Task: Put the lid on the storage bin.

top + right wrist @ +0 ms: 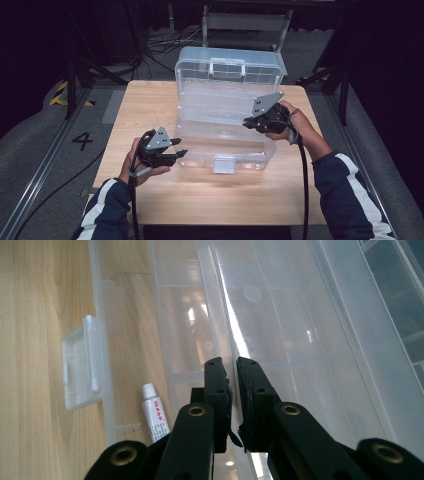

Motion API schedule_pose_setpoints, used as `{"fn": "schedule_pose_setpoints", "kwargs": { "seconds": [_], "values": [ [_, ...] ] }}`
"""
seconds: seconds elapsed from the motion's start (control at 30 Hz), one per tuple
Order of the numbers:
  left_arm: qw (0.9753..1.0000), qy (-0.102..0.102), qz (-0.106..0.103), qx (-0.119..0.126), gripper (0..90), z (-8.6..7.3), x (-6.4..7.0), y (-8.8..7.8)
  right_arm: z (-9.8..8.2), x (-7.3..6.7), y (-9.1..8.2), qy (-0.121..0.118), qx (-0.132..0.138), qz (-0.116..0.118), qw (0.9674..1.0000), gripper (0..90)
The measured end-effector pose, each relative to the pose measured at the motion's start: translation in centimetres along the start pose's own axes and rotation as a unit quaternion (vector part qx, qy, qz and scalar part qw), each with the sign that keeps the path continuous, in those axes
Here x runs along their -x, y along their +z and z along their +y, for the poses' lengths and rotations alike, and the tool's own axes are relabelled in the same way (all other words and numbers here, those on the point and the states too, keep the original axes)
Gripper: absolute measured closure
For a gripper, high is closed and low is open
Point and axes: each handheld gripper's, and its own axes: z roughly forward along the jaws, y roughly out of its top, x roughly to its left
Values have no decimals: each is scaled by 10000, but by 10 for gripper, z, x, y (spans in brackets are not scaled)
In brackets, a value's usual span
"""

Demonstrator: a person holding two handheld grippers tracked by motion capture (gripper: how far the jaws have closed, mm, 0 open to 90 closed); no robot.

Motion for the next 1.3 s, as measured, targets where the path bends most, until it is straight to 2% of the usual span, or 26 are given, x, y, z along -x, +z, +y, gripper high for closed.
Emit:
{"fn": "schedule_pose_setpoints", "kwargs": {
  "seconds": [0.1, 0.17, 0.2, 0.27, 0.33, 0.4, 0.47, 0.6, 0.67, 0.7, 0.77, 0.83, 0.9, 1.1, 1.17, 1.23, 1.3],
  "values": [
    [9997, -95, 212, 95, 554, -4, -10, -5, -1, 0, 0, 1, 43, -31, 10000, 844],
    [9996, -139, 226, 107, 558, -4, -12, -5, -2, -1, 0, -2, 71, -34, 10000, 843],
    [9988, -271, 382, 165, 567, -6, -21, -6, -3, -1, 0, 23, 110, -32, 9999, 839],
    [9984, -328, 413, 188, 590, -6, -23, -7, -4, 0, 0, 56, 144, -23, 9999, 837],
    [9976, -419, 454, 298, 604, -8, -32, -8, -5, 0, 0, 52, 168, -32, 9998, 836],
    [9962, -507, 648, 290, 671, -8, -39, -8, -6, -1, 0, 81, 208, -25, 9997, 835],
    [9949, -677, 640, 399, 735, -7, -47, -10, -6, -2, 0, 84, 217, -39, 9997, 834],
    [9922, -812, 740, 595, 883, -3, -67, -11, -7, -3, 0, 92, 219, -21, 9997, 834],
    [9909, -903, 643, 769, 898, 0, -79, -12, -7, -4, 0, 86, 224, -45, 9997, 832],
    [9904, -923, 677, 771, 899, 2, -82, -12, -7, -4, 1, 77, 218, -50, 9997, 832],
    [9904, -918, 694, 770, 900, 5, -85, -11, -7, -4, 1, 82, 218, -48, 9997, 831],
    [9896, -897, 687, 887, 900, 12, -91, -12, -7, -5, 1, 54, 205, -76, 9997, 830],
    [9889, -921, 578, 1016, 900, 19, -96, -11, -7, -6, 1, 54, 204, -107, 9997, 829],
    [9883, -799, 588, 1161, 900, 45, -100, -7, -7, -6, 1, 50, 191, -126, 9997, 824],
    [9881, -767, 644, 1164, 900, 52, -101, -5, -7, -7, 1, 76, 210, -138, 9997, 822],
    [9883, -784, 597, 1167, 900, 58, -102, -2, -8, -6, 1, 77, 217, -134, 9996, 819],
    [9886, -720, 676, 1137, 900, 65, -102, 0, -8, -6, 0, 126, 221, -109, 9996, 817]
  ]
}}
